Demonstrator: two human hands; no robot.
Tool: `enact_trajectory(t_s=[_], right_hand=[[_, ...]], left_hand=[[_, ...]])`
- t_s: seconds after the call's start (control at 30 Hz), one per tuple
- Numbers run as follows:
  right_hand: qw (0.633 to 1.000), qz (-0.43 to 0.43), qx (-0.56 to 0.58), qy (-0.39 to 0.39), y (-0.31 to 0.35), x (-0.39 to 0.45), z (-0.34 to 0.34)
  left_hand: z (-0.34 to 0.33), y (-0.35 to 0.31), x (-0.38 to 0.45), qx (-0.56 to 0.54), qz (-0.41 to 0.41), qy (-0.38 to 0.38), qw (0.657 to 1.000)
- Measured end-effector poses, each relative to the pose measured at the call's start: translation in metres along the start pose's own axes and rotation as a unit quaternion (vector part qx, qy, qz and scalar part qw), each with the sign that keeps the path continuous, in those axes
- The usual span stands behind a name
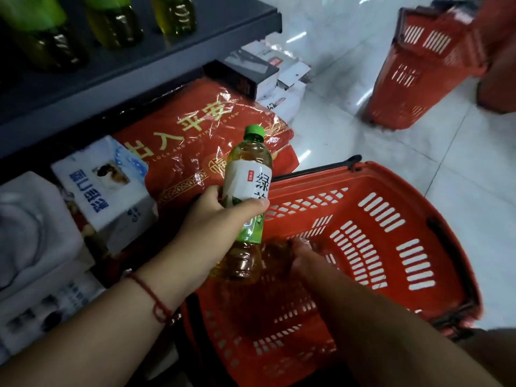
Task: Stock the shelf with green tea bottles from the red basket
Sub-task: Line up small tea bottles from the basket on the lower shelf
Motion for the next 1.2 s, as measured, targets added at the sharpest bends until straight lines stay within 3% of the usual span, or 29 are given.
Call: enact_trajectory(t_s=[0.33,0.43,0.63,0.77,0.9,1.07,1.2], right_hand=[[0.992,0.05,-0.116,0.025,-0.008,-0.131,0.02],[0.992,0.042,-0.072,0.096,-0.012,-0.185,0.023],[0.98,0.084,-0.01,0.182,-0.045,-0.275,0.059],[0.959,0.11,0.024,0.259,-0.076,-0.298,0.046],[0.956,0.169,0.049,0.235,-0.079,-0.309,0.023],[0.924,0.198,0.063,0.321,-0.076,-0.318,-0.014],[0.904,0.258,0.007,0.342,-0.074,-0.333,-0.03]], left_hand=[[0.001,-0.027,-0.053,-0.066,0.002,-0.016,0.998],[0.013,-0.032,-0.067,-0.104,0.014,-0.042,0.994],[0.04,-0.043,-0.105,-0.24,0.039,-0.006,0.97],[0.059,-0.029,-0.137,-0.301,0.056,0.033,0.951],[0.07,-0.03,-0.171,-0.349,0.065,0.004,0.935],[0.101,-0.022,-0.2,-0.408,0.059,-0.038,0.911],[0.117,-0.026,-0.206,-0.418,0.03,-0.054,0.907]])
Point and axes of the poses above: each hand's wrist, its own x-axis towards the middle knuckle, its own z-axis out of the back of the hand, y = z × x, the point moved 2 cm from there along x, towards the middle knuckle, and after that the axes turned 11 degrees about -z, right-handed, at the moved point
